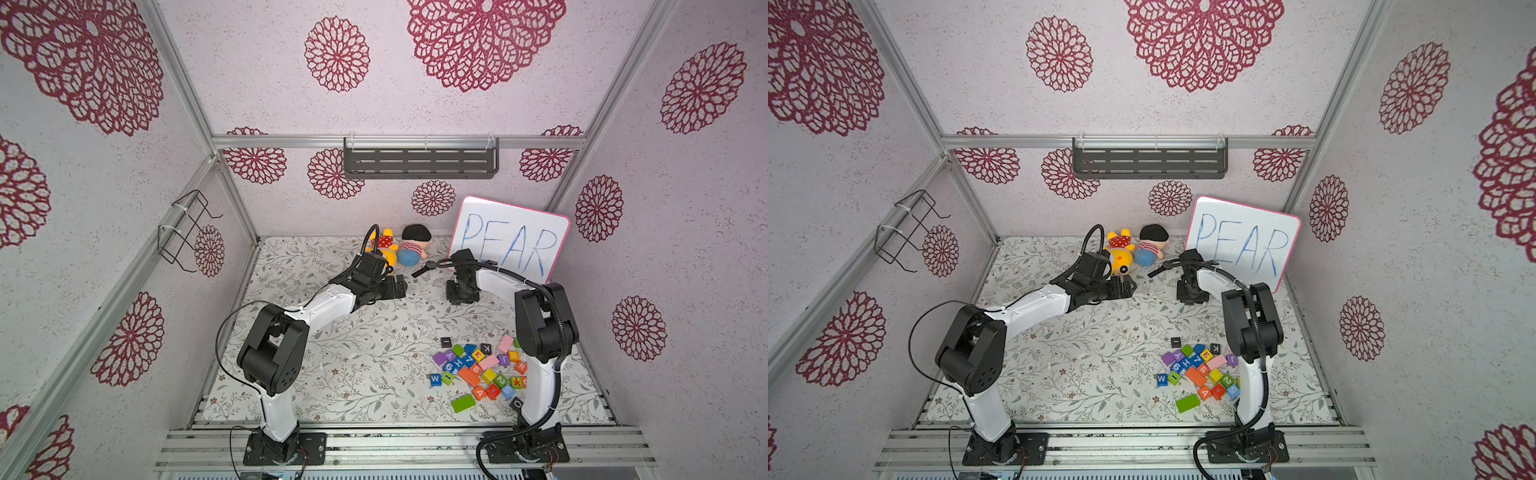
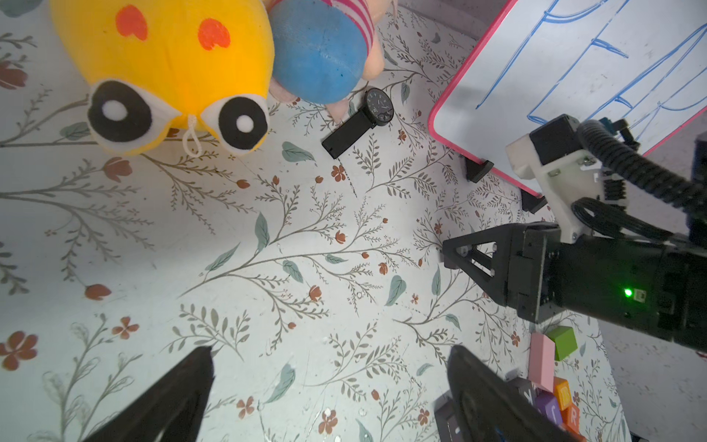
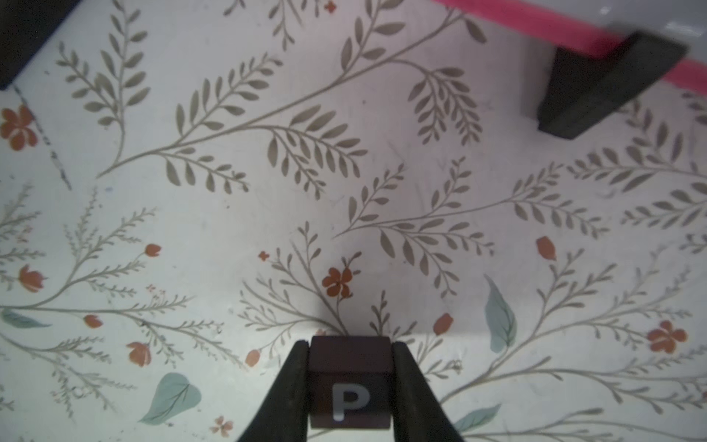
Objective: Spell the uppercase word “pear” with letter blocks
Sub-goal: Place the letter block at the center of the board.
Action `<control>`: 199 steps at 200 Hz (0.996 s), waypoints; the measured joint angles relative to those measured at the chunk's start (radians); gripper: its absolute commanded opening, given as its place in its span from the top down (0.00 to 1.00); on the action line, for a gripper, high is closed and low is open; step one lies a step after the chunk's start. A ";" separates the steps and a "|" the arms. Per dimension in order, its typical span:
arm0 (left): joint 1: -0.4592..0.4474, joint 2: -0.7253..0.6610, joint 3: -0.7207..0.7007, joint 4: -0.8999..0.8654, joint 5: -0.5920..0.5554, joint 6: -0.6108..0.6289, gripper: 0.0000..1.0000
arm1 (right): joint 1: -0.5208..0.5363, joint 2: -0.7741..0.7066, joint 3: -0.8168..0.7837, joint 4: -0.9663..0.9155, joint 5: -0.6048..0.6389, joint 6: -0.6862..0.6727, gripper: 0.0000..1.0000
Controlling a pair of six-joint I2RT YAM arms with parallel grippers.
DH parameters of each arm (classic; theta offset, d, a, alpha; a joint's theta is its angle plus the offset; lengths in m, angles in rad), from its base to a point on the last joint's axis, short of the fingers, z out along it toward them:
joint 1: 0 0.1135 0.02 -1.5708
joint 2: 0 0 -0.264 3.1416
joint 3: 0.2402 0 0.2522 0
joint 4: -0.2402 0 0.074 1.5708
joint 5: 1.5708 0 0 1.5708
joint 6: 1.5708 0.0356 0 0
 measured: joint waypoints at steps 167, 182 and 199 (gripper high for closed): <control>0.006 -0.029 -0.127 0.008 0.026 -0.006 0.02 | -0.020 -0.001 0.017 -0.021 0.000 -0.053 0.69; 0.009 -0.039 -0.141 0.010 0.030 -0.003 0.02 | -0.020 -0.002 0.010 -0.023 0.000 -0.053 0.69; 0.013 -0.044 -0.148 0.008 0.034 -0.003 0.02 | -0.020 -0.002 0.001 -0.024 0.001 -0.053 0.69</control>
